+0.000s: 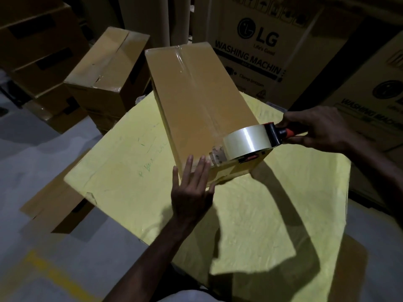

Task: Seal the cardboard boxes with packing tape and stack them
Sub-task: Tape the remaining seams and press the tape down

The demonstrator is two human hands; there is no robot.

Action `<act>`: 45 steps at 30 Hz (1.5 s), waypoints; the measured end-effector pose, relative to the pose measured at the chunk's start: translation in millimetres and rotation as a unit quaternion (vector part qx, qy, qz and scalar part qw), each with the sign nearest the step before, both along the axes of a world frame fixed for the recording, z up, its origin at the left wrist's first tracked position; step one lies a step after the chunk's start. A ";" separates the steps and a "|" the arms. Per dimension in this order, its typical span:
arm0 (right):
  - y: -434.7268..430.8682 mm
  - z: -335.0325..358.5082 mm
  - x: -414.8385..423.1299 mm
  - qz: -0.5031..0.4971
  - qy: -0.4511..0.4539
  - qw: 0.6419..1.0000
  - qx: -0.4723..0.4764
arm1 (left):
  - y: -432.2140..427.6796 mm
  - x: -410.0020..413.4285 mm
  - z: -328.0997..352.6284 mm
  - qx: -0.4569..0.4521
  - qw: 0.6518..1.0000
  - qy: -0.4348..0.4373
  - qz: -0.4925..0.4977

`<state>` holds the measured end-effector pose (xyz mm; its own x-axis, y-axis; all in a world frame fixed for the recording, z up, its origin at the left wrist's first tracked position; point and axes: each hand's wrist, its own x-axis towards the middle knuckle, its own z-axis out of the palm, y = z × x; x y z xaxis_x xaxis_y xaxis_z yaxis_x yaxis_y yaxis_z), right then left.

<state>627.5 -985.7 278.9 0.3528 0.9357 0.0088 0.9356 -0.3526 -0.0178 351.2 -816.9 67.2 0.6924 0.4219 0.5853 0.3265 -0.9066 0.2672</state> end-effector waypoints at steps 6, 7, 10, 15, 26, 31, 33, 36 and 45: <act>-0.5 10.4 -4.0 0.014 -0.030 0.999 0.004 | -19.3 30.6 13.6 0.006 1.000 0.028 -0.006; -0.2 11.3 -4.3 0.015 -0.031 0.999 0.000 | -19.4 33.6 11.5 -0.004 1.000 0.026 -0.015; -2.9 15.5 -5.8 0.003 -0.025 1.000 -0.004 | -10.7 37.0 5.5 -0.012 0.999 0.001 -0.035; -10.0 20.0 -8.3 -0.017 0.005 1.000 -0.002 | 7.4 35.9 16.9 0.011 0.998 -0.016 -0.059; -10.6 57.1 -6.6 -0.033 0.075 0.997 0.006 | 9.2 27.6 12.0 0.038 0.994 -0.071 -0.069; -8.3 30.0 -4.7 -0.027 0.014 1.000 0.000 | 10.9 28.2 8.4 0.065 0.993 -0.074 -0.069; -7.8 18.8 -1.8 -0.026 0.012 1.000 0.001 | 9.4 26.6 9.2 0.079 0.993 -0.069 -0.062; -4.8 10.3 1.3 -0.022 0.003 1.000 0.004 | 10.0 24.3 9.8 0.085 0.993 -0.057 -0.054; -5.5 -4.6 5.2 0.001 -0.030 0.999 -0.028 | 12.5 17.3 2.2 0.077 0.996 -0.021 -0.040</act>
<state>632.6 -991.2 274.4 0.3505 0.9363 -0.0218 0.9354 -0.3488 0.0573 368.5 -804.4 69.4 0.6940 0.2691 0.6677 0.2423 -0.9607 0.1353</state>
